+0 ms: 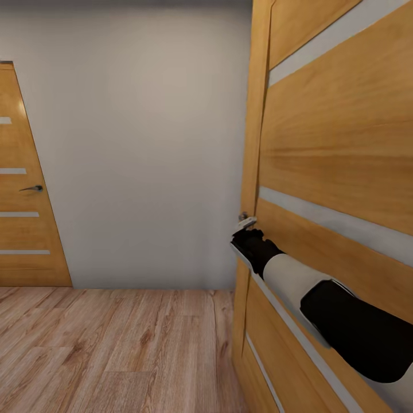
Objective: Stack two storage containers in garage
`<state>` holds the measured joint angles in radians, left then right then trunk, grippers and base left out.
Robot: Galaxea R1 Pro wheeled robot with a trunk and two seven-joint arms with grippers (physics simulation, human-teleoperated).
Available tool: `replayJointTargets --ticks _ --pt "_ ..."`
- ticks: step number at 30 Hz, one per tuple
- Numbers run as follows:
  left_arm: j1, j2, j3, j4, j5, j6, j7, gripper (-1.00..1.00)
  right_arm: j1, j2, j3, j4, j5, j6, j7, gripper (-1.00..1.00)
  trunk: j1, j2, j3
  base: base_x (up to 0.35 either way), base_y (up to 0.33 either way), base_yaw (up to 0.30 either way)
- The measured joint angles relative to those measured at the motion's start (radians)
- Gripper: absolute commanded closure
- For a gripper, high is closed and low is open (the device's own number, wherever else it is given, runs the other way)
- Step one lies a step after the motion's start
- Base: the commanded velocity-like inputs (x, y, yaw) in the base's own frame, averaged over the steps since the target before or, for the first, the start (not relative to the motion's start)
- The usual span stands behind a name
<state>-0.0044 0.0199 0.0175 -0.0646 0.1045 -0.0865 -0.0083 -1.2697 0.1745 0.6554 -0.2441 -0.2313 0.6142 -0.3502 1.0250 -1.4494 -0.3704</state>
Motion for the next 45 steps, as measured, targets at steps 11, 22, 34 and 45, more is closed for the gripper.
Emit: replayJointTargets --ticks 11,22,34,45 --pt "0.0 0.0 0.0 0.0 0.0 0.0 0.0 -1.0 -0.003 -0.068 0.007 0.0 0.002 -0.007 -0.001 -1.0 0.0 0.0 0.0 0.0 0.0 0.0" --pt "0.0 0.0 0.0 0.0 0.0 0.0 0.0 -1.0 -0.003 -0.167 0.002 0.0 0.013 -0.018 0.002 -1.0 0.0 0.0 0.0 0.0 0.0 0.0" --pt "0.0 0.0 0.0 0.0 0.0 0.0 0.0 -1.0 -0.003 -0.21 0.0 -0.022 -0.036 -0.02 0.011 -1.0 0.0 0.0 0.0 0.0 0.0 0.0" --pt "0.0 0.0 0.0 0.0 0.0 0.0 0.0 -1.0 -0.003 -0.212 0.0 -0.026 -0.044 -0.02 0.012 -1.0 0.0 0.0 0.0 0.0 0.0 0.0"
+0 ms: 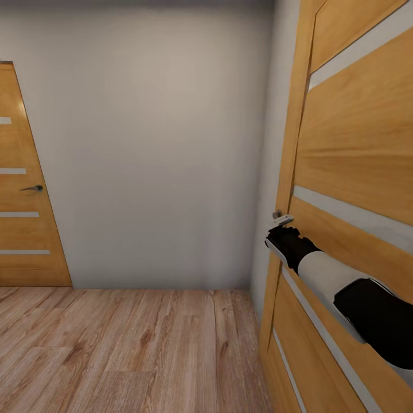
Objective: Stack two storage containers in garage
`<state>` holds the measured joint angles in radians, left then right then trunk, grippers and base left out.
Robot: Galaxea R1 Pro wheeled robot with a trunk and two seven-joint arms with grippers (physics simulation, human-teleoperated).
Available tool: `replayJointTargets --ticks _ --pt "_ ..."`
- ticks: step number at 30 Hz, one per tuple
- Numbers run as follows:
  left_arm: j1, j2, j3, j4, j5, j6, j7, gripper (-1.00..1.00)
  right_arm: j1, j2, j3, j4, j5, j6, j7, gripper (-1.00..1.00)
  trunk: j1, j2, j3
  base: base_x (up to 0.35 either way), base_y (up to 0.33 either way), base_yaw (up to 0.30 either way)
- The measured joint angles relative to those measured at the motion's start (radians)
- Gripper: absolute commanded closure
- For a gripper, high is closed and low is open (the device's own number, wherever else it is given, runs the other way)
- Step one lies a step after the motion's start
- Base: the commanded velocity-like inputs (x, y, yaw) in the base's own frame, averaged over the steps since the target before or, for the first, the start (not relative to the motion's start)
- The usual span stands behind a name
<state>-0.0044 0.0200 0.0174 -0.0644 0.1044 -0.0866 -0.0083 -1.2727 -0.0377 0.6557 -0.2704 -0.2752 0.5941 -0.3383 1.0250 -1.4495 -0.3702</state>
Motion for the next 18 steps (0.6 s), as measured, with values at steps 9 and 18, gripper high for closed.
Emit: replayJointTargets --ticks 9,18 --pt "0.0 0.0 0.0 0.0 0.0 0.0 0.0 -1.0 0.0 0.0 0.0 0.0 0.0 0.0 0.0 -1.0 0.0 0.0 0.0 0.0 0.0 0.0" --pt "0.0 0.0 0.0 0.0 0.0 0.0 0.001 -1.0 0.0 -0.001 0.001 -0.005 -0.006 0.007 -0.002 -1.0 0.0 0.0 0.0 0.0 0.0 0.0"
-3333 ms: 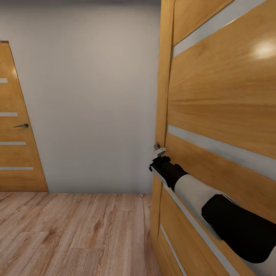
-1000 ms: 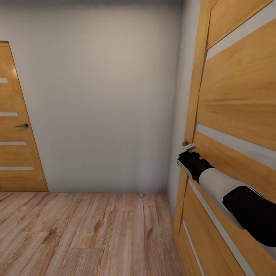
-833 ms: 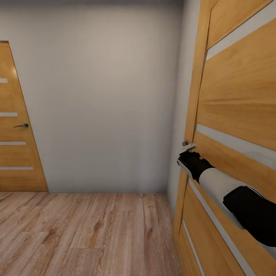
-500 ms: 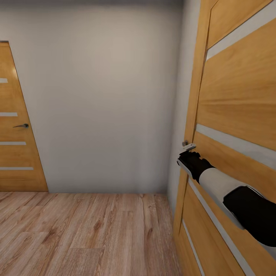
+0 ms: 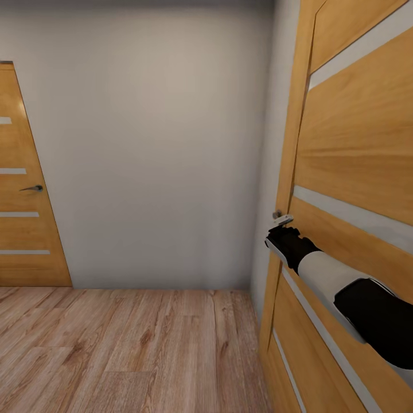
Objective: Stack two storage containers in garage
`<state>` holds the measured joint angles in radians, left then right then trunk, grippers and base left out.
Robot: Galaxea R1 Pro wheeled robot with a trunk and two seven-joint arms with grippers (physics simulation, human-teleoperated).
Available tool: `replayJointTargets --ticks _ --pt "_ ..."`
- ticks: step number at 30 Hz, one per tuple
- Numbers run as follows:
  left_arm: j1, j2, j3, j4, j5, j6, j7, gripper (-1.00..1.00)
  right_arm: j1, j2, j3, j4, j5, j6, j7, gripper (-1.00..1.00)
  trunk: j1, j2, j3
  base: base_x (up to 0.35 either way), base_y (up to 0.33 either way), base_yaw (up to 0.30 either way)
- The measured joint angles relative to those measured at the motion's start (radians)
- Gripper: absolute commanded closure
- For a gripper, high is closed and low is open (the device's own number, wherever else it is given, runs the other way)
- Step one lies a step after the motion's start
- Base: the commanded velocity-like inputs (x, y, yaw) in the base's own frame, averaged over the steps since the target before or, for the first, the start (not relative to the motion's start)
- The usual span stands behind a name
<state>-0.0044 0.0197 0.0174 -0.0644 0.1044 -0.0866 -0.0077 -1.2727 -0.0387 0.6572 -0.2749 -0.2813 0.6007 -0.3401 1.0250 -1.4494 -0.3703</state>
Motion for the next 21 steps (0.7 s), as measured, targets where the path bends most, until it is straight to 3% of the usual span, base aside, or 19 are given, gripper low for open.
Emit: replayJointTargets --ticks 1,6,10,12,15,21 --pt "0.0 0.0 0.0 0.0 0.0 0.0 0.0 -1.0 0.0 0.016 0.001 0.022 0.018 0.007 -0.007 -1.0 0.0 0.0 0.0 0.0 0.0 0.0" --pt "0.0 -0.001 0.0 0.0 0.0 0.0 0.001 -1.0 0.0 0.087 0.001 0.022 0.021 0.013 -0.012 -1.0 0.0 0.0 0.0 0.0 0.0 0.0" --pt "0.0 -0.001 0.0 0.0 0.0 0.0 0.001 -1.0 0.0 0.169 0.002 0.023 0.02 0.02 -0.017 -1.0 0.0 0.0 0.0 0.0 0.0 0.0" --pt "0.0 -0.001 0.0 0.0 0.0 0.0 0.002 -1.0 0.0 0.195 0.002 0.024 0.022 0.023 -0.026 -1.0 0.0 0.0 0.0 0.0 0.0 0.0" --pt "0.0 -0.001 0.0 0.0 0.0 0.0 0.001 -1.0 0.0 0.213 0.003 0.027 0.022 0.025 -0.039 -1.0 0.0 0.0 0.0 0.0 0.0 0.0" --pt "0.0 -0.001 0.0 0.0 0.001 0.0 0.002 -1.0 0.001 0.213 0.001 0.031 0.019 0.016 -0.049 -1.0 0.0 0.0 0.0 0.0 0.0 0.0"
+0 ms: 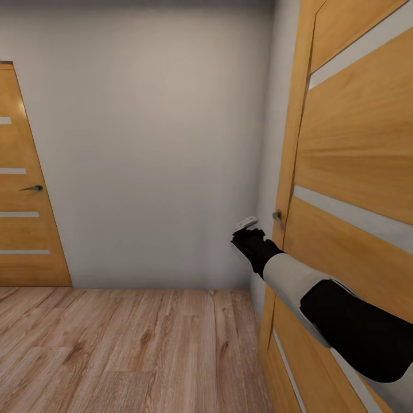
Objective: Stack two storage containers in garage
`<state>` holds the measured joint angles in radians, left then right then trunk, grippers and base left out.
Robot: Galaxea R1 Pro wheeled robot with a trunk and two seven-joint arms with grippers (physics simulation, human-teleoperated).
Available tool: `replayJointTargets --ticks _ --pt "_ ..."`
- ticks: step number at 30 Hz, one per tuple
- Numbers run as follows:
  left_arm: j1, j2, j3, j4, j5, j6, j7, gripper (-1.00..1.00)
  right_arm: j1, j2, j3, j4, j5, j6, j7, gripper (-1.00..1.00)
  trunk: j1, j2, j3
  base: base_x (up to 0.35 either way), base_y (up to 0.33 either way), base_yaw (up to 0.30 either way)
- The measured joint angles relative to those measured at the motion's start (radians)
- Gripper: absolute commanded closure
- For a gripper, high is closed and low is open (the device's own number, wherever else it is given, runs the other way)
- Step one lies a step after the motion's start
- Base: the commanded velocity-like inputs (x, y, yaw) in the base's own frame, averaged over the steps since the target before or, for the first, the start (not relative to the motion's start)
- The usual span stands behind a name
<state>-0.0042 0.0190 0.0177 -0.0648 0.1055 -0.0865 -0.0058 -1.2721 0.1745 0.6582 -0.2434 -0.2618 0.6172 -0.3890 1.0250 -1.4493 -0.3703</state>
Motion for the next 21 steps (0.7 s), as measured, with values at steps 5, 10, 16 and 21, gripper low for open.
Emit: replayJointTargets --ticks 5,10,16,21 --pt "0.0 0.0 0.0 0.0 0.001 0.0 0.0 -1.0 0.016 0.0 -0.008 0.01 -0.014 -0.049 0.008 -1.0 0.0 0.0 0.0 0.0 0.0 0.0" --pt "0.0 0.0 0.001 0.0 0.001 0.0 0.0 -1.0 0.096 0.0 -0.013 0.037 -0.046 -0.101 0.012 -1.0 0.0 0.0 0.0 0.0 0.0 0.0" --pt "0.0 -0.001 0.001 0.0 0.001 0.0 0.0 -1.0 0.263 0.0 -0.016 0.048 -0.058 -0.173 0.015 -1.0 0.0 0.0 0.0 0.0 0.0 0.0" --pt "0.0 0.0 0.001 0.0 0.001 0.0 0.0 -1.0 0.4 0.0 -0.015 0.049 -0.057 -0.235 0.016 -1.0 0.0 0.0 0.0 0.0 0.0 0.0"
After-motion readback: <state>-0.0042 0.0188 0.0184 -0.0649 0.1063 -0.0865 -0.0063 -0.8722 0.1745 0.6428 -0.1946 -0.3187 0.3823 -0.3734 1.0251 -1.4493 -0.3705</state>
